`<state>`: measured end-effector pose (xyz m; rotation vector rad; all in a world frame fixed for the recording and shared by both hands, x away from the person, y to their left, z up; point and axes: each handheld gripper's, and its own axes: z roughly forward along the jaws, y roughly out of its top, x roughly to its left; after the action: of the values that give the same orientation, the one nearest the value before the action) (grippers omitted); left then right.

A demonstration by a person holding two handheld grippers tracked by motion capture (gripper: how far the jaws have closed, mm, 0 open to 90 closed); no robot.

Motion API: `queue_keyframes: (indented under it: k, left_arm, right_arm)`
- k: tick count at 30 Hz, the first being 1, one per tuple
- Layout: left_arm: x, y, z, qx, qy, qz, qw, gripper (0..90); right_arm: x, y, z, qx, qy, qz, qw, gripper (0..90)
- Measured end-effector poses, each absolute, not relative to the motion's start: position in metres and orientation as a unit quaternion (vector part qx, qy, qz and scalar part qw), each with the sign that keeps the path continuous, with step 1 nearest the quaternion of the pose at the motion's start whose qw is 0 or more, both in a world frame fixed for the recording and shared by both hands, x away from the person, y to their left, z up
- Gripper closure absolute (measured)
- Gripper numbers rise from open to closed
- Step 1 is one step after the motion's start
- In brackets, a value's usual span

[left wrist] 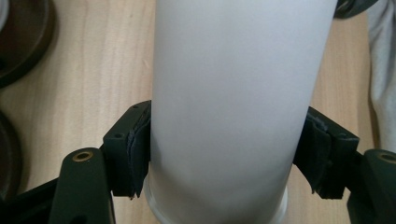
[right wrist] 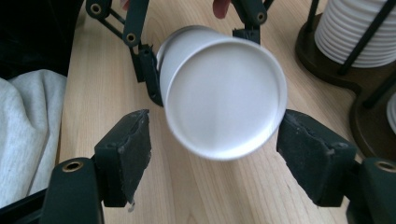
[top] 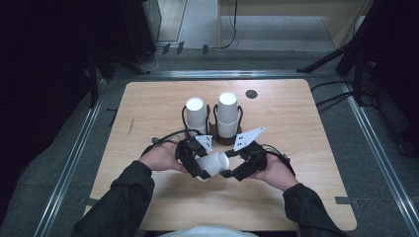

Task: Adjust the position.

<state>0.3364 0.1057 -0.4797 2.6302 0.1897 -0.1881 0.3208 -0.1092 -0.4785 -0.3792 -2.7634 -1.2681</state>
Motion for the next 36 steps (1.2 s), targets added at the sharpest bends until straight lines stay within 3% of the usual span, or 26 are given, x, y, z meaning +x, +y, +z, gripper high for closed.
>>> queue_keyframes:
  k: [9, 16, 26, 36]
  left_arm:
    - [0.332, 0.103, -0.48, 0.965, 0.047, -0.072, 0.249, 27.8]
    - [0.332, 0.105, -0.48, 0.961, 0.045, -0.075, 0.264, 25.4]
    - [0.335, 0.11, -0.474, 0.946, 0.074, -0.077, 0.307, 9.2]
    - [0.334, 0.122, -0.47, 0.928, 0.103, -0.073, 0.351, 9.2]
  right_arm:
    - [0.317, -0.098, -0.477, -0.098, -0.906, -0.41, 0.036, 33.8]
    - [0.317, -0.1, -0.475, -0.101, -0.906, -0.409, 0.045, 34.3]
    - [0.321, -0.107, -0.471, -0.11, -0.9, -0.418, 0.047, 34.1]
    - [0.323, -0.11, -0.466, -0.111, -0.894, -0.432, 0.052, 34.1]
